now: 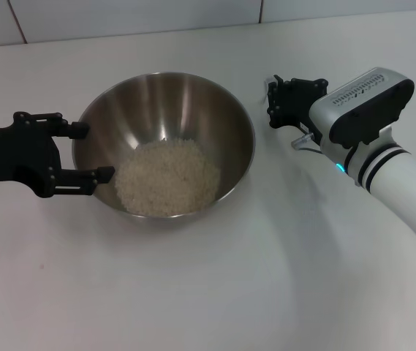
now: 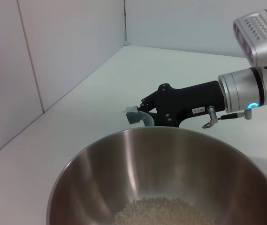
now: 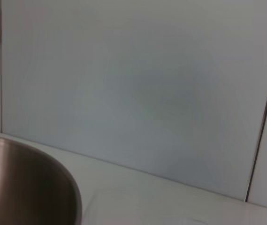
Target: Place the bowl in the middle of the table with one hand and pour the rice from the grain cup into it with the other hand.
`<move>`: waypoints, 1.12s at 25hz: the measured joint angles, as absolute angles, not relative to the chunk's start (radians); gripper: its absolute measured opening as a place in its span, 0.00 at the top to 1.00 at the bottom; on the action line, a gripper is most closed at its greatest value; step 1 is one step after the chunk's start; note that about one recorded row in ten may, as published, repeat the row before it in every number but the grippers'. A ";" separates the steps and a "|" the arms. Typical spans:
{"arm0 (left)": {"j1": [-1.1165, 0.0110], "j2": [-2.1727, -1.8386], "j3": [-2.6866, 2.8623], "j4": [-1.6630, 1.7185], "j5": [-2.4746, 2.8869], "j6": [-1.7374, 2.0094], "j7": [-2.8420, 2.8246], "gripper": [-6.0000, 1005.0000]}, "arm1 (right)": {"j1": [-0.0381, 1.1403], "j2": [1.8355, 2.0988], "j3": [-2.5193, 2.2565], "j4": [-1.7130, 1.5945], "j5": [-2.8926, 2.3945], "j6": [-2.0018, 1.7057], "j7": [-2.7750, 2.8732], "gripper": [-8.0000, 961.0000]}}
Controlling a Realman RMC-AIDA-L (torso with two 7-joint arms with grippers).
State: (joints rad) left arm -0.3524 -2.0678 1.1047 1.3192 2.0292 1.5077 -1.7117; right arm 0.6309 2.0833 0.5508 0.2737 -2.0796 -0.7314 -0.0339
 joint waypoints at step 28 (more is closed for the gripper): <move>-0.343 -2.066 1.107 1.318 2.026 1.516 -1.713 0.20 | 0.196 1.999 0.570 0.511 -2.127 -1.344 -0.024 0.15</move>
State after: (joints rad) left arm -0.3427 -2.0657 1.1068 1.3176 2.0260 1.5156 -1.7131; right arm 0.1960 1.9993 0.5696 0.5115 -2.1271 -1.3441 -0.0242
